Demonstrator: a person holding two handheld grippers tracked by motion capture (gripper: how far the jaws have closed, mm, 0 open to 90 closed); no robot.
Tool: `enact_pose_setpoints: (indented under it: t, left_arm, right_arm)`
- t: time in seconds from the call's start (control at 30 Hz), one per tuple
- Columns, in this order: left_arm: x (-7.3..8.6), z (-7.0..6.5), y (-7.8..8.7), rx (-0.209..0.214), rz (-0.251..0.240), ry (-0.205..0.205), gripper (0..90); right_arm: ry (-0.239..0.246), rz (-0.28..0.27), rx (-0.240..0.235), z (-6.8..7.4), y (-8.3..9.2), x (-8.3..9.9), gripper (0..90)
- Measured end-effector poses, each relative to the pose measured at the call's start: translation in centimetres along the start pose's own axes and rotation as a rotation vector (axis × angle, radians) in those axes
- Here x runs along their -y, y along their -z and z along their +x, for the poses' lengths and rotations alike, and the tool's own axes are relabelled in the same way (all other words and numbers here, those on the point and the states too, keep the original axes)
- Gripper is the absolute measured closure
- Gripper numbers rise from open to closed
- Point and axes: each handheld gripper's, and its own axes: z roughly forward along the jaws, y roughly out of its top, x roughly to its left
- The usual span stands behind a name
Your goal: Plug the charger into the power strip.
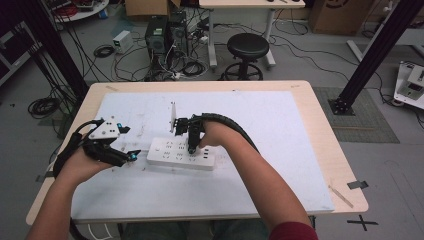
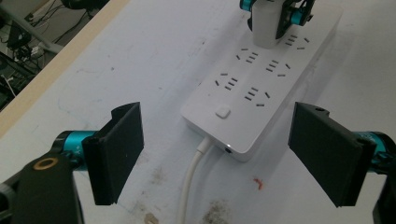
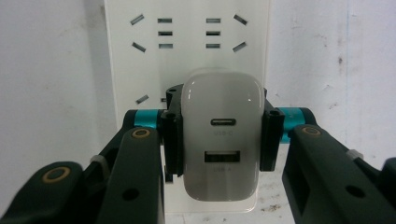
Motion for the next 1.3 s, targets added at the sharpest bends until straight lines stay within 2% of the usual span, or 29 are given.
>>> enact_pose_setpoints:
  t: [0.3,0.37,0.4,0.43,0.47,0.5,0.53,0.57,0.6,0.63,0.67,0.7,0.77,0.83,0.93,1.0,1.13,1.2,1.23,1.27,1.3]
  left_arm:
    - [0.2,0.0,0.0,0.004,0.003,0.002,18.2]
    - [0.4,0.1,0.1,0.002,0.006,-0.001,18.2]
    - [0.4,0.1,0.1,0.002,0.006,-0.001,18.2]
    - [0.5,0.2,0.0,0.000,0.002,0.009,18.2]
    - [0.5,0.2,0.0,0.000,0.002,0.009,18.2]
    - [0.5,0.2,0.0,0.000,0.002,0.009,18.2]
    - [0.5,0.4,-0.1,0.000,0.007,0.002,18.2]
    - [0.4,0.4,-0.2,-0.001,0.001,0.008,18.2]
    - [0.4,0.4,-0.2,0.001,-0.001,0.008,18.2]
    - [0.4,0.4,-0.2,0.001,-0.001,0.008,18.2]
    - [0.4,0.4,-0.2,0.001,-0.001,0.008,18.2]
    - [0.1,0.4,-0.3,0.006,0.001,-0.002,18.2]
    - [-0.1,0.4,-0.3,0.006,-0.003,-0.007,18.2]
    - [-0.2,0.4,-0.2,0.003,-0.007,-0.013,18.2]
    - [-0.3,0.3,-0.1,0.000,-0.016,-0.015,18.2]
    - [-0.4,0.3,0.0,-0.001,-0.027,-0.018,18.2]
    - [-0.4,0.4,0.2,0.000,-0.040,-0.018,18.2]
    - [-0.4,0.5,0.3,0.002,-0.041,-0.025,18.2]
    - [-0.4,0.5,0.3,0.002,-0.041,-0.025,18.2]
    - [-0.5,0.5,0.2,0.006,-0.043,-0.031,18.2]
    - [-0.5,0.5,0.2,0.006,-0.043,-0.031,18.2]
  right_arm:
    - [-0.005,-0.010,-0.007,0.0,0.1,0.2,62.8]
    - [-0.004,-0.016,-0.013,0.0,0.2,0.3,61.0]
    - [-0.009,-0.036,-0.014,-0.2,0.5,0.7,61.0]
    - [-0.009,-0.036,-0.014,-0.2,0.5,0.7,54.6]
    - [-0.009,-0.036,-0.014,-0.2,0.5,0.7,54.6]
    - [-0.012,-0.062,-0.005,-0.1,1.1,1.2,54.6]
    - [-0.012,-0.062,-0.005,-0.1,1.1,1.2,49.4]
    - [-0.076,-0.129,-0.007,-0.3,2.2,2.3,43.4]
    - [-0.081,-0.150,-0.022,-0.3,2.4,2.7,42.9]
    - [-0.081,-0.150,-0.022,-0.3,2.4,2.7,42.9]
    - [-0.083,-0.174,-0.021,-0.4,2.7,3.0,42.9]
    - [-0.117,-0.223,-0.039,-0.4,3.3,3.7,38.6]
    - [-0.131,-0.269,-0.045,-0.3,3.6,4.2,36.7]
    - [-0.146,-0.302,-0.063,-0.2,3.9,4.7,35.3]
    - [-0.164,-0.330,-0.054,-0.1,4.1,5.3,32.8]
    - [-0.188,-0.382,-0.045,0.0,4.4,6.2,31.1]
    - [-0.207,-0.412,-0.045,0.1,4.6,6.8,29.4]
    - [-0.236,-0.488,-0.036,0.4,4.9,8.6,26.9]
    - [-0.236,-0.488,-0.036,0.4,4.9,8.6,26.9]
    - [-0.263,-0.529,-0.045,0.6,5.1,9.6,25.5]
    - [-0.263,-0.529,-0.045,0.6,5.1,9.6,25.5]
